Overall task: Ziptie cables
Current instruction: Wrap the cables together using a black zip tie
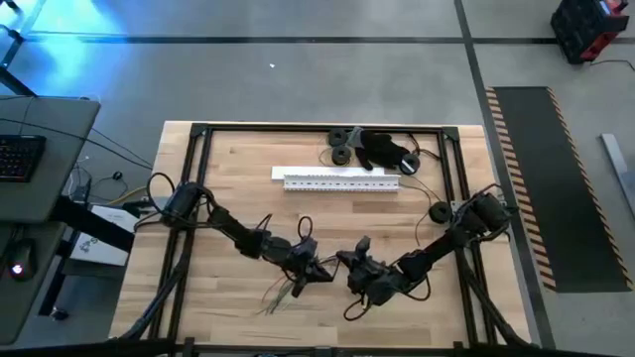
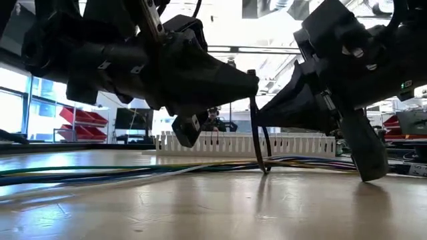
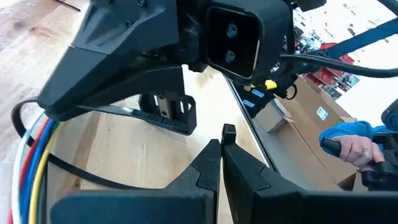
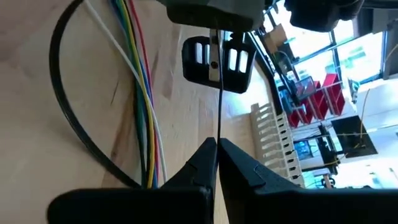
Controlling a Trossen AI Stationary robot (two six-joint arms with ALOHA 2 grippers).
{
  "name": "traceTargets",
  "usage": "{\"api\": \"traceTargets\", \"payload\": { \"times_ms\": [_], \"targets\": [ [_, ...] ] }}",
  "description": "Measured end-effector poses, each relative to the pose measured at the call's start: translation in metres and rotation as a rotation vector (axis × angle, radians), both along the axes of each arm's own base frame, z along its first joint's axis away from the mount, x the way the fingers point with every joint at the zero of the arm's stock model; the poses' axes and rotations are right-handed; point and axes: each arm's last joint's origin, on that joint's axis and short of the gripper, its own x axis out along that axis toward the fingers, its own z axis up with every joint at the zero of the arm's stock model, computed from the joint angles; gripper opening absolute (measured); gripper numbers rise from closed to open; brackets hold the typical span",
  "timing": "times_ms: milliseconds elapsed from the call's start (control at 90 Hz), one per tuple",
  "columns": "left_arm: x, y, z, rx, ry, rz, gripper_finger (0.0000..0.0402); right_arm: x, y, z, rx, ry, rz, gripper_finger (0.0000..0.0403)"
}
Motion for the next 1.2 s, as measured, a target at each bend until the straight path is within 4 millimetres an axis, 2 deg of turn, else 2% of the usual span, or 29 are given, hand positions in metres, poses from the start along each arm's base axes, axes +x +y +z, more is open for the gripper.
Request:
{"api": "traceTargets", "payload": {
  "times_ms": [567,1200],
  "targets": [
    [0.001,0.004,0.0,0.003,-0.005,-0.028,0.0,-0.005,0.013,0.002,0.029,-0.022,0.061,0.0],
    [0.001,0.003,0.0,0.007,-0.007,-0.041,0.0,-0.003,0.01,0.003,0.068,-0.051,0.037,0.0]
  ]
}}
